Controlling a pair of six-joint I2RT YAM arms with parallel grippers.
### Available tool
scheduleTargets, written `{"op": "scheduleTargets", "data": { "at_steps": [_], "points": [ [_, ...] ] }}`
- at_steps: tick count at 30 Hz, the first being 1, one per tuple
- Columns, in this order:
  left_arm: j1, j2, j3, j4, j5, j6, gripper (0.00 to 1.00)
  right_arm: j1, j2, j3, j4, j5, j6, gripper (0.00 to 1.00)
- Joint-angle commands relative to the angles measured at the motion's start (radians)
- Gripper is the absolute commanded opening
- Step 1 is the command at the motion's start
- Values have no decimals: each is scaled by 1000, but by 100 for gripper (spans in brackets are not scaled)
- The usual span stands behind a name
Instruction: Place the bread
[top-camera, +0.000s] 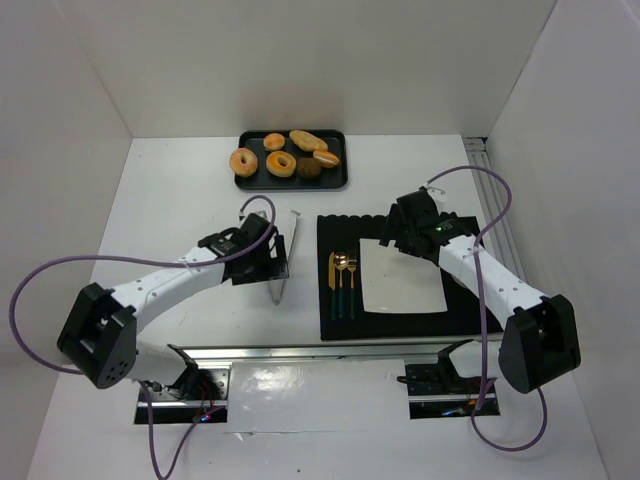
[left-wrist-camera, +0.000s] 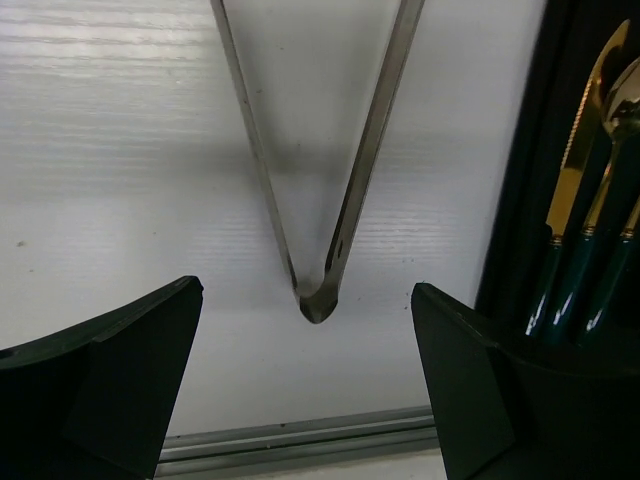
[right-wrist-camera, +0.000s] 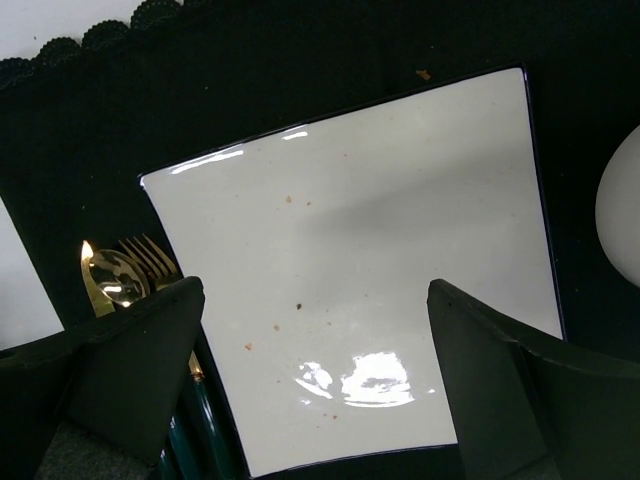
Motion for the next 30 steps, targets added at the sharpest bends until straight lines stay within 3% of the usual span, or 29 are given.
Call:
{"op": "scheduleTargets", "data": {
  "at_steps": [1,11,19,23,30],
  "points": [
    [-22,89,27,60,53,25,99,9,-13,4,65,-1,0,100],
    [-31,335,85,126,29,40,99,18,-33,-14,65,-1,0,100],
    [21,408,135,169,-2,40,98,27,-44,-14,65,10,0,100],
    [52,447,153,169,1,49,93,27,-44,-24,65,10,0,100],
    [52,421,164,189,-23,83,74,27,-44,-5,65,0,-9,100]
  ]
}}
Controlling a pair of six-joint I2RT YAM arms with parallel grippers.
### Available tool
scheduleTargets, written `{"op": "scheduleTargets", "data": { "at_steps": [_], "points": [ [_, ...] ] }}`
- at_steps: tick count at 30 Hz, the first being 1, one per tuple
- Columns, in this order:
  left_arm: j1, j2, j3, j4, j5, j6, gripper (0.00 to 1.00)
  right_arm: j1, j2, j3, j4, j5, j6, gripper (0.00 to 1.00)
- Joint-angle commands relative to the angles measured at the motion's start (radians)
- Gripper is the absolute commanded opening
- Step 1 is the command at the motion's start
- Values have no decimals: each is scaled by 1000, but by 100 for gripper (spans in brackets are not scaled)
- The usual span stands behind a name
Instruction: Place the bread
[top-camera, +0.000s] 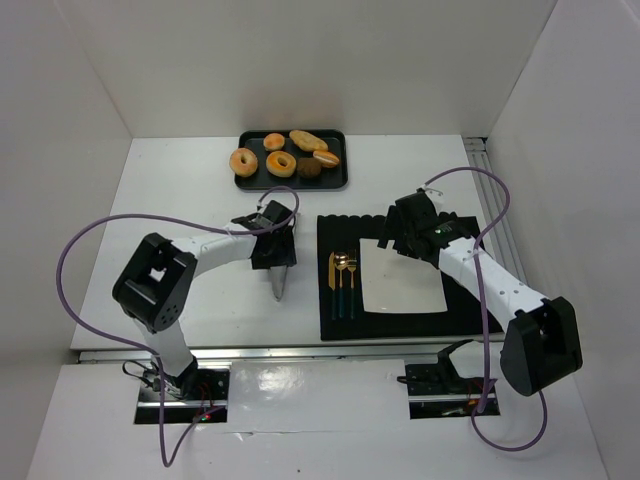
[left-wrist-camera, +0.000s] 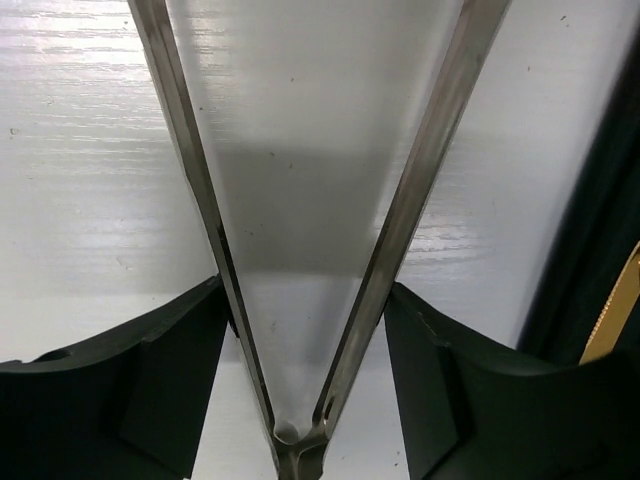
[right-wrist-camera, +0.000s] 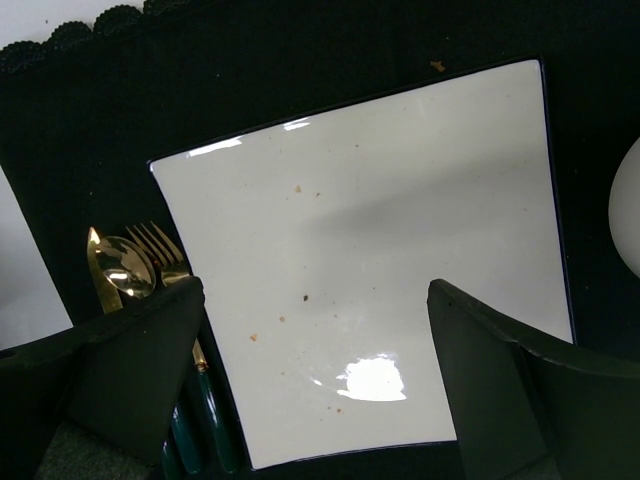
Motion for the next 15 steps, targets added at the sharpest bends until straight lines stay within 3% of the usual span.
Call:
{"op": "scheduleTargets", "data": {
  "at_steps": [1,5,7,10,15],
  "points": [
    [0,21,37,-7,-49,30,74,10,-29,8,70,2,-9,100],
    [0,55,86,-63,-100,40,61,10,-20,8,70,-7,-9,100],
    [0,65,131,-115,-134,27,46,10,-11,8,70,-7,-9,100],
    [0,23,171,-228,-169,18,33,10,-11,26,56,2,-9,100],
    [17,-105,227,-336,-178,27,30,10,-20,26,44,13,-18,100]
  ]
}}
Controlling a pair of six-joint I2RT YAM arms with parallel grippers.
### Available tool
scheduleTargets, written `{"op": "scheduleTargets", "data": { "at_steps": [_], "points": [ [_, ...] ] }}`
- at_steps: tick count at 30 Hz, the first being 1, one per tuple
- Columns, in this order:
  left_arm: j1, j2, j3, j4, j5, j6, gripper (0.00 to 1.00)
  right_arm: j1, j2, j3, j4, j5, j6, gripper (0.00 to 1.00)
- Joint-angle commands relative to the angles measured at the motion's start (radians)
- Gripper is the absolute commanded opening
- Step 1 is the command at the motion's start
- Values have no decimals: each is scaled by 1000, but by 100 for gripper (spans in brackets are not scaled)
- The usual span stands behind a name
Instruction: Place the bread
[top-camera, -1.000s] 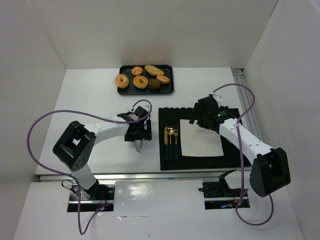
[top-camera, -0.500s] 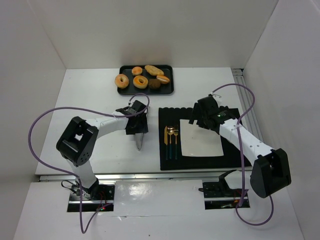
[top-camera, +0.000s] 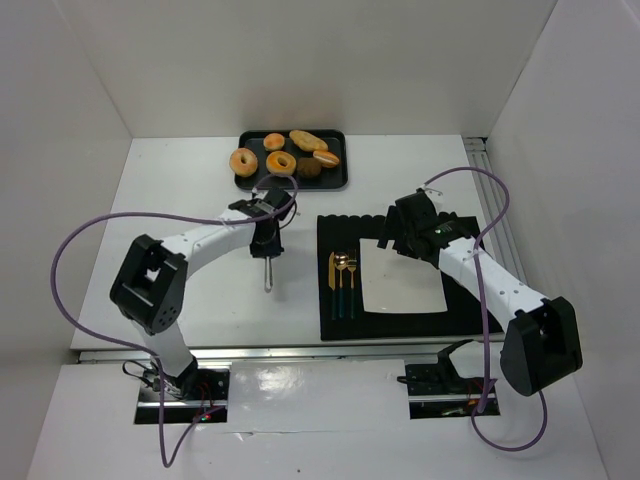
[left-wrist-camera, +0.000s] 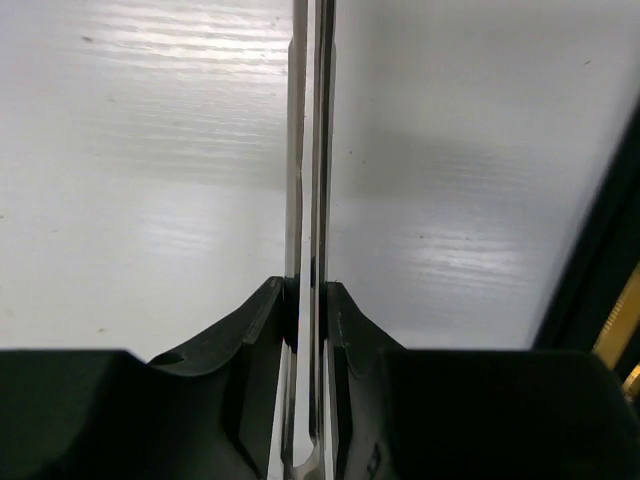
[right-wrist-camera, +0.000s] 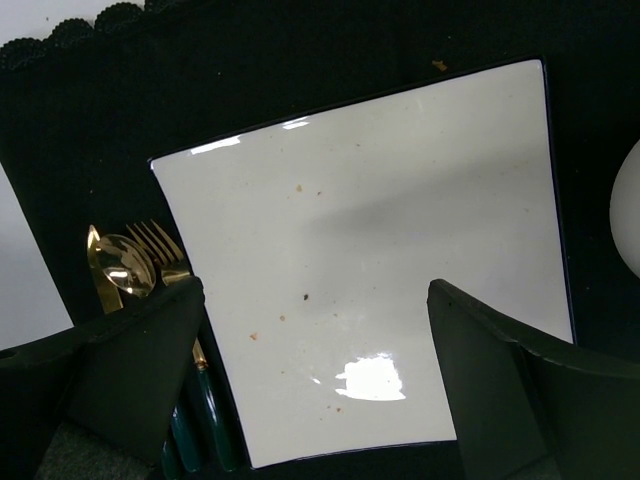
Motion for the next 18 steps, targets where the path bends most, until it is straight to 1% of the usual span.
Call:
{"op": "scheduleTargets", "data": {
  "at_steps": [1,3,6,7,8,10,11,12,13,15,18],
  "points": [
    [41,-119,95,-137,-33,23,30,10,-20,26,44,28,-14,100],
    [67,-128,173,-164,-9,48,30,10,-20,15,65,28,-14,100],
    [123,-140,270,-164,25,91,36,10,-20,15,76,8,-14,100],
    [155,-119,294,-149,34,106,39,10,-20,15,76,8,-14,100],
    [175,-99,358,-148,34,117,40,10,-10,15,76,-1,-5,100],
    [236,-52,435,-171,78,138,43,10,1,15,76,-1,-4,100],
    [256,-4,467,-171,100,148,48,10,12,15,76,-1,-4,100],
    [276,20,533,-181,140,148,51,10,12,15,85,-1,-4,100],
    [309,43,567,-181,154,160,53,10,12,15,85,-1,-4,100],
    [333,112,654,-191,165,171,59,10,21,15,96,-1,-4,100],
    [368,171,748,-214,175,171,60,10,33,15,96,-10,5,100]
  ]
}}
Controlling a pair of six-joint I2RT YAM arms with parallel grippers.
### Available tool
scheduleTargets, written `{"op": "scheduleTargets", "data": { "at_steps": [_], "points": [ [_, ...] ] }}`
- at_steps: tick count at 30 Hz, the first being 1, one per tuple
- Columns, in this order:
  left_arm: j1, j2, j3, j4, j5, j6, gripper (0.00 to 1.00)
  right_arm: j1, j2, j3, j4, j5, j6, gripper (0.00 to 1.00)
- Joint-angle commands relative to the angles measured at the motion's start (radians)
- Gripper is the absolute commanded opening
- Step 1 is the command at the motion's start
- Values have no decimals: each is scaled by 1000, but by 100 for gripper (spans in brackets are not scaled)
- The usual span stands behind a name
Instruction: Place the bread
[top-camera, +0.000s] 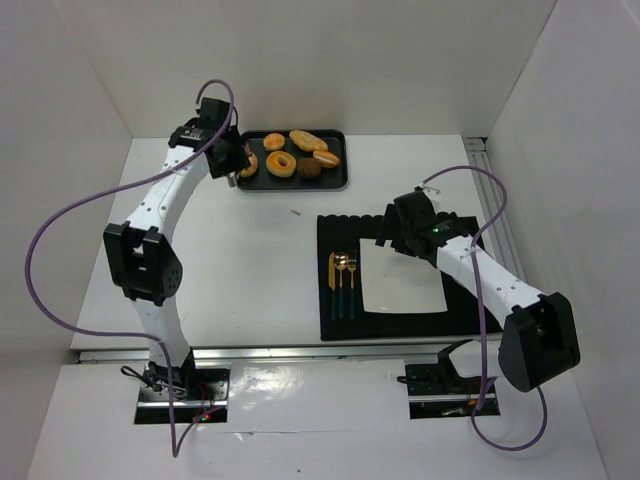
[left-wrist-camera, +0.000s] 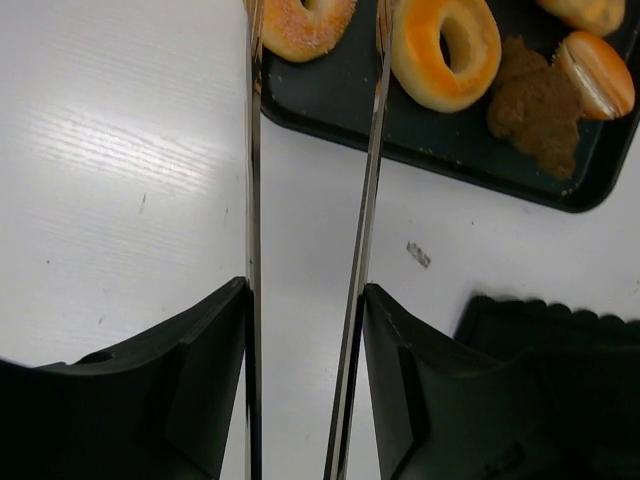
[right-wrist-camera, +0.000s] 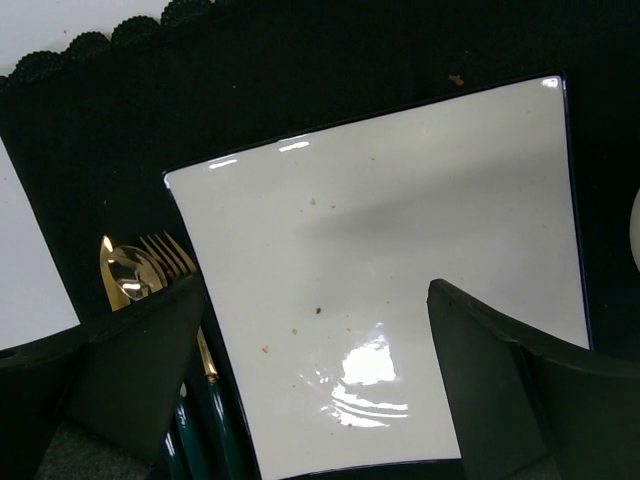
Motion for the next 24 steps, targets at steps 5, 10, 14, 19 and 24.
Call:
{"op": "scheduleTargets", "data": {
  "at_steps": [5,10,14,19,24],
  "points": [
    [70,127,138,-42,106,22,60,10,38,15,52,15,-6,100],
    [90,136,149,-33,106,13,60,10,47,15,41,26,-6,100],
    [99,156,149,-22,106,-6,60,10,56,15,41,26,-6,100],
    [108,217,175,-13,120,-6,60,10,79,34,22,48,-6,100],
    [108,251,206,-13,120,-6,60,10,110,54,2,68,-6,100]
  ]
}}
